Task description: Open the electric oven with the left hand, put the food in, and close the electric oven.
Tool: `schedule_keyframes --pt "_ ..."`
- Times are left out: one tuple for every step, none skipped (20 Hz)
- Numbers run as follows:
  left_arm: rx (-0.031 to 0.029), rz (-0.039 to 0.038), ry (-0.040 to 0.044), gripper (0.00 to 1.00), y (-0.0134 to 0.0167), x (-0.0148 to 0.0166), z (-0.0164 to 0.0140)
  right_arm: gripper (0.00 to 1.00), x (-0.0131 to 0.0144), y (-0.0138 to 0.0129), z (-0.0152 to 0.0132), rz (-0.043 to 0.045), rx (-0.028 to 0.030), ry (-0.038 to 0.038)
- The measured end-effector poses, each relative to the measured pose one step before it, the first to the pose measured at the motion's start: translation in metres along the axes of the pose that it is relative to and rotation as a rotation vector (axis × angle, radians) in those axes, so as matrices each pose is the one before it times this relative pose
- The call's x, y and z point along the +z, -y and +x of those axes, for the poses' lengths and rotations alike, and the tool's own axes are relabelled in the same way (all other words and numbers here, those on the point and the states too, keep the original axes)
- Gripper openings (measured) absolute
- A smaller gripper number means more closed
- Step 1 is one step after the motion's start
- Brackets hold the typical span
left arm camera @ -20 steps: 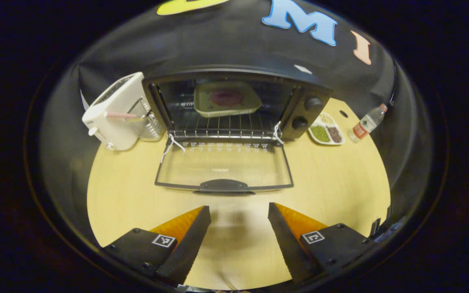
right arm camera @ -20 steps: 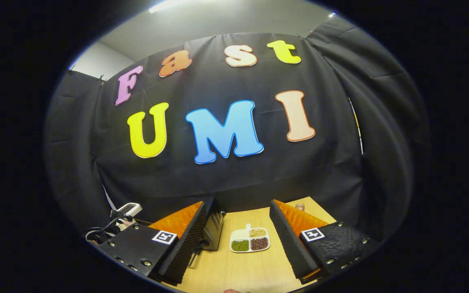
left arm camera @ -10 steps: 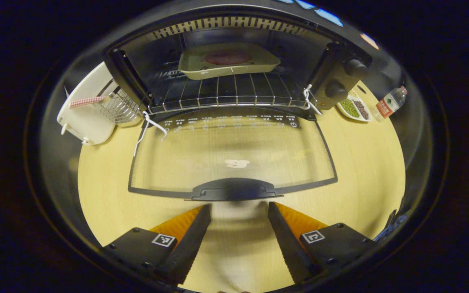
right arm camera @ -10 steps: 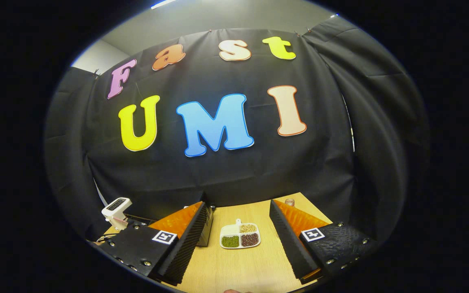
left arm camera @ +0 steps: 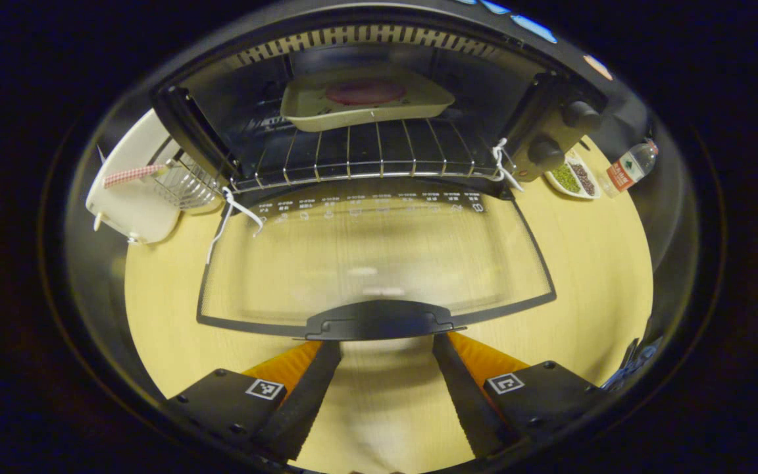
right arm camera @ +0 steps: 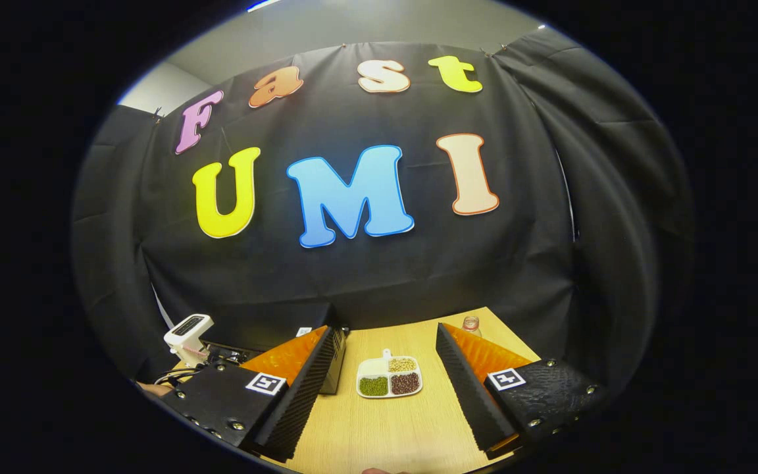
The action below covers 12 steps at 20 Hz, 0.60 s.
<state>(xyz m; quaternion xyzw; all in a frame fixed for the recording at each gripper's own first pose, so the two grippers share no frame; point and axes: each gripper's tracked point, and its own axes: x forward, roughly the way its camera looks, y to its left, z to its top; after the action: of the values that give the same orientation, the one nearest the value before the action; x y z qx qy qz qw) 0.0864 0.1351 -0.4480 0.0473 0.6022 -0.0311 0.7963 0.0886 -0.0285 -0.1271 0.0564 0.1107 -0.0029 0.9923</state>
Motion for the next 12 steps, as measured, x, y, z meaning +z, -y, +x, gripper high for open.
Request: schedule_keyframes --pt "0.00057 0.00164 0.02379 1.0 0.00048 0.00182 -0.00901 0.96 0.00076 -0.0022 -0.00094 -0.00193 0.00431 0.00087" --pt "-0.00386 0.00156 0.02437 1.0 0.00026 0.00246 -0.00915 0.96 0.00078 -0.0014 0.00042 -0.00134 0.00277 0.00319" --pt "-0.00457 -0.00137 0.02326 1.0 0.00063 0.00274 -0.00944 0.96 0.00093 -0.0019 -0.00021 0.00042 0.00348 0.0028" --pt "-0.00662 -0.00403 0.02072 1.0 0.00041 0.00414 -0.00812 0.96 -0.00003 -0.0019 -0.00047 0.00093 0.00402 -0.00126" --pt "-0.00878 -0.00464 0.01837 1.0 0.0007 0.00384 -0.00599 0.96 -0.0018 -0.00097 -0.00006 0.00044 0.00284 -0.00196" --pt "-0.00553 0.00075 0.0152 0.96 0.00091 0.00341 -0.00356 0.96 0.00004 -0.00163 0.00053 0.00194 0.00022 -0.00139" --pt "0.00989 0.01101 0.01117 0.97 -0.00351 0.00214 -0.00163 0.96 -0.00051 -0.00131 0.00075 0.00478 0.00131 -0.00129" --pt "0.00784 0.00861 0.00166 0.97 -0.0017 0.00121 -0.00061 0.96 0.00017 -0.00084 -0.00035 0.00298 -0.0001 -0.00197" --pt "-0.00199 0.00072 0.00863 0.97 0.00188 0.00363 -0.00094 0.96 -0.00074 -0.00058 -0.00036 -0.00077 -0.00257 -0.00173" --pt "0.00364 -0.00232 0.01623 0.97 0.00069 0.00719 -0.00163 0.96 0.00069 0.00125 -0.00048 -0.00323 -0.0033 0.00136" --pt "-0.00227 -0.00165 0.01248 0.97 0.00019 0.00349 -0.00171 0.96 -0.0001 0.00244 -0.00045 -0.00372 -0.0061 0.00076" --pt "0.00296 0.00286 0.01907 0.97 0.00045 0.00591 -0.00106 0.96 0.00034 0.0029 0.00028 -0.00168 -0.00655 0.00051"
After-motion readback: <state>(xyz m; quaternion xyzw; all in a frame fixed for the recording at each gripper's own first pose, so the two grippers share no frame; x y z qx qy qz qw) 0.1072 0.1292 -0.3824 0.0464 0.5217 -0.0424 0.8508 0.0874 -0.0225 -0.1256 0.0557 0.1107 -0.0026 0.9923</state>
